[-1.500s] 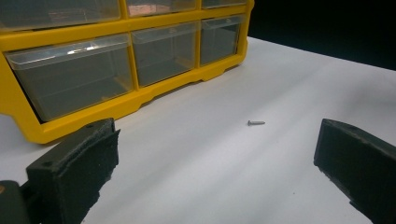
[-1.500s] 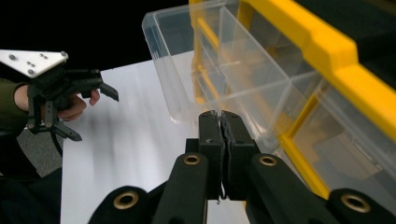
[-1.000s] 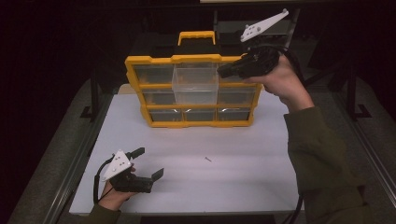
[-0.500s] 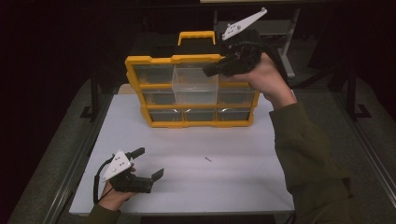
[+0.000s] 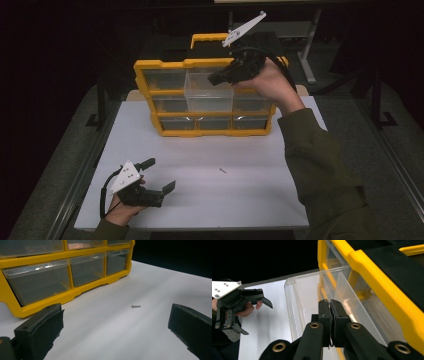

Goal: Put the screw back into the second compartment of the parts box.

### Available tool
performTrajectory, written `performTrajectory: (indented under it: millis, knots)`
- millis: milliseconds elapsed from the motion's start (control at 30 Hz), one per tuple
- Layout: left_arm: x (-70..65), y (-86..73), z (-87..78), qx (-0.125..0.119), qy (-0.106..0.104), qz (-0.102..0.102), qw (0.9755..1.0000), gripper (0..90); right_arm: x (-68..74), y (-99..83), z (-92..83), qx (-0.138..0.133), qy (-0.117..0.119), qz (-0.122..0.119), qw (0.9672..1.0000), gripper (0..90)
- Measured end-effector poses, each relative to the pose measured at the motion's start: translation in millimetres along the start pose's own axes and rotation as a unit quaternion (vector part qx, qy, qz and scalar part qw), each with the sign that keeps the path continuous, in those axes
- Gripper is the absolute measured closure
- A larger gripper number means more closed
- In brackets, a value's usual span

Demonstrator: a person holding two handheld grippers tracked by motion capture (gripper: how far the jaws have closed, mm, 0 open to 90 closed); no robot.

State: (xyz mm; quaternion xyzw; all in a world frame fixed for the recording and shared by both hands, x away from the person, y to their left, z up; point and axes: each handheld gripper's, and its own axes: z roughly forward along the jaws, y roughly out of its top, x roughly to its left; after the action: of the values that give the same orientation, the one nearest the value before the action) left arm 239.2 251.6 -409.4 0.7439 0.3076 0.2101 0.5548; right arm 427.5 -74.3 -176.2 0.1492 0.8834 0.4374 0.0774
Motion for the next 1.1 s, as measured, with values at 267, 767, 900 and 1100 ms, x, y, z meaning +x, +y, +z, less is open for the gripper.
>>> performTrajectory:
  millis: [267,767,900,1100]
  knots:
    - [-1.0,0.1,0.7,-0.004,-0.002,-0.003,1.0,0.0,-1.1,-1.2,3.4,0.009,0.0,-0.001,1.0,85.7]
    - [-1.3,0.2,1.0,-0.004,-0.002,-0.001,1.0,0.0,0.3,-8.9,-23.0,-0.014,-0.012,0.019,0.9997,88.8]
    - [-1.3,0.2,1.0,-0.004,-0.002,-0.001,1.0,0.0,1.5,-12.8,-33.2,-0.019,-0.016,0.026,0.9993,88.8]
    - [-1.3,-0.1,1.2,-0.004,-0.001,-0.004,1.0,0.0,0.3,-21.7,-47.2,-0.022,-0.027,0.027,0.999,88.8]
